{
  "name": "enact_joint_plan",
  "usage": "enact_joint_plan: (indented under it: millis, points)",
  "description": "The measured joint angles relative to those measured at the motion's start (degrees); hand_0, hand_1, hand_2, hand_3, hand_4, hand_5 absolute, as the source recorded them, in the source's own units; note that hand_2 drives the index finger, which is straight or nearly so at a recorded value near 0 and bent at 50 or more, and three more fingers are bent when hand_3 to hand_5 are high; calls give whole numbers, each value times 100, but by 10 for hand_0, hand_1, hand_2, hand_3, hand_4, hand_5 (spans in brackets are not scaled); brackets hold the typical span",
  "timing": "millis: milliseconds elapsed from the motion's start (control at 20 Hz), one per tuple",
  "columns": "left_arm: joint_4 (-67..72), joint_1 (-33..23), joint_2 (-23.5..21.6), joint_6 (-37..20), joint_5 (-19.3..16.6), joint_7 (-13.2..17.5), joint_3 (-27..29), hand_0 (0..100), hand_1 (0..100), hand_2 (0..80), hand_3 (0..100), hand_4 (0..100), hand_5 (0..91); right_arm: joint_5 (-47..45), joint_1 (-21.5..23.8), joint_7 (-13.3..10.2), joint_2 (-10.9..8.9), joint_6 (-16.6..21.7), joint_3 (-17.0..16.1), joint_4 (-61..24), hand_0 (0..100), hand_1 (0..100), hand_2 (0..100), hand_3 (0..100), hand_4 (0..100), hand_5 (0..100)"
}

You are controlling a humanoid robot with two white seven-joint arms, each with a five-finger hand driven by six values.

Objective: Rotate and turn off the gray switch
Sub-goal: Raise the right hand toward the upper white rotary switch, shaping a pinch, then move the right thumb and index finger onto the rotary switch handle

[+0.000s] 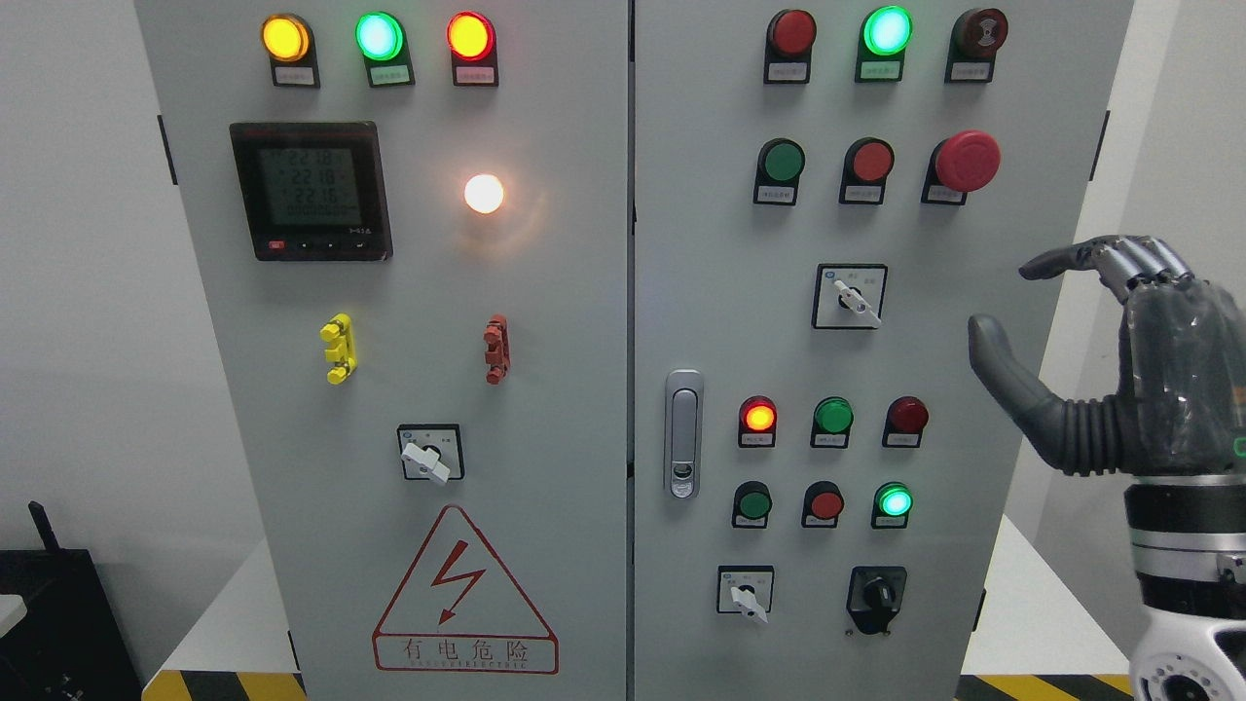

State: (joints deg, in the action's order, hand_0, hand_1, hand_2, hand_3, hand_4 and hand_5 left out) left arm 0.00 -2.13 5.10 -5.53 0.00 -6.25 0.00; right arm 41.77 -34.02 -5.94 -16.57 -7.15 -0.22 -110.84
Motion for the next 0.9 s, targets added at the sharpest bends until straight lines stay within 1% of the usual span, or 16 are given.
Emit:
enact_joint_plan:
  millis: [100, 300, 650, 900]
  points:
    - [0, 0, 0, -5, 0, 0, 0, 120, 389, 0, 0, 0, 0, -6, -57, 113, 52, -56, 50, 62, 207, 346, 559, 923, 866, 1000]
    - [0, 1, 0, 20, 0, 5, 0, 120, 389, 0, 0, 0, 0, -14, -127, 224, 167, -159, 134, 163, 189, 361, 534, 928, 882, 1000]
    - [0, 0, 0, 27, 0, 25, 0, 120, 389, 0, 0, 0, 0, -25, -216, 272, 342, -347, 299, 306, 152, 363, 545, 929, 882, 1000]
    - [0, 1, 0, 31, 0, 17, 0, 120, 389, 0, 0, 0, 0, -74, -296, 278, 425, -523, 414, 408, 146, 364, 567, 930, 886, 1000]
